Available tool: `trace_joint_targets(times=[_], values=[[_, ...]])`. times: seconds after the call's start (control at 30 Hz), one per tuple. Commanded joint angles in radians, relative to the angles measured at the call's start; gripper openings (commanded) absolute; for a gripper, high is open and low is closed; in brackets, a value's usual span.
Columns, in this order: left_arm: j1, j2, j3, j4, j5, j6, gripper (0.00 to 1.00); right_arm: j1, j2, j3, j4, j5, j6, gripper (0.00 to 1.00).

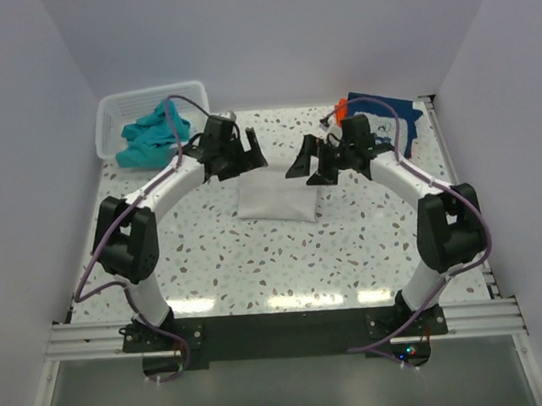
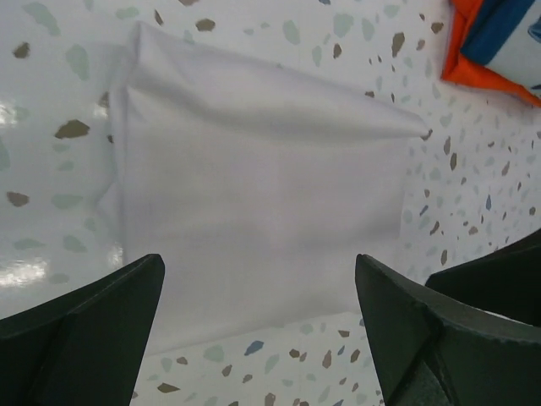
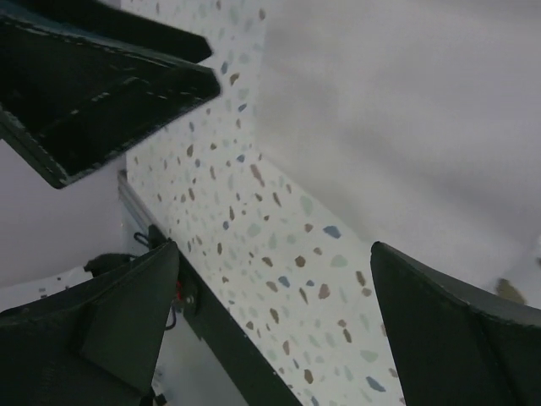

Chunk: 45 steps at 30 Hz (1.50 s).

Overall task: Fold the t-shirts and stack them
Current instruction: Fold the tshirt

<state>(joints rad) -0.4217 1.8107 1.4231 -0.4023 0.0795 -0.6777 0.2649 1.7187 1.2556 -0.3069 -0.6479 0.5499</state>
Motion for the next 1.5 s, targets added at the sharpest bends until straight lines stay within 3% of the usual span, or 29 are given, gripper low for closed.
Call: trace_joint_targets(times=[0.0, 0.13, 0.27, 0.5, 0.9, 1.03, 1.2, 1.33, 1.47], values=[[-0.038, -0.030, -0.102, 0.103, 0.077, -0.034, 1.00, 0.080, -0.025, -0.071, 0.188, -0.068, 0.105, 0.99], [-0.057, -0.016, -0.167, 0.169, 0.141, -0.059, 1.00, 0.109, 0.011, -0.146, 0.302, -0.064, 0.183, 0.99], [-0.055, 0.013, -0.216, 0.206, 0.170, -0.068, 1.00, 0.108, 0.070, -0.170, 0.302, -0.059, 0.165, 0.99], [-0.055, 0.012, -0.308, 0.215, 0.143, -0.075, 1.00, 0.093, 0.136, -0.166, 0.135, 0.070, 0.025, 0.99], [-0.038, -0.043, -0.397, 0.191, 0.080, -0.063, 1.00, 0.050, 0.079, -0.305, 0.075, 0.178, -0.041, 0.99], [-0.038, -0.135, -0.397, 0.159, 0.075, -0.059, 1.00, 0.050, -0.014, -0.276, -0.001, 0.235, -0.096, 0.99], [-0.042, -0.363, -0.423, 0.126, 0.066, -0.051, 1.00, 0.053, -0.276, -0.210, -0.125, 0.293, -0.169, 0.99], [-0.042, -0.537, -0.441, 0.045, -0.036, -0.049, 1.00, 0.051, -0.442, -0.164, -0.190, 0.419, -0.197, 0.99], [-0.042, -0.658, -0.473, -0.027, -0.153, -0.075, 1.00, 0.051, -0.502, -0.188, -0.175, 0.580, -0.176, 0.99]])
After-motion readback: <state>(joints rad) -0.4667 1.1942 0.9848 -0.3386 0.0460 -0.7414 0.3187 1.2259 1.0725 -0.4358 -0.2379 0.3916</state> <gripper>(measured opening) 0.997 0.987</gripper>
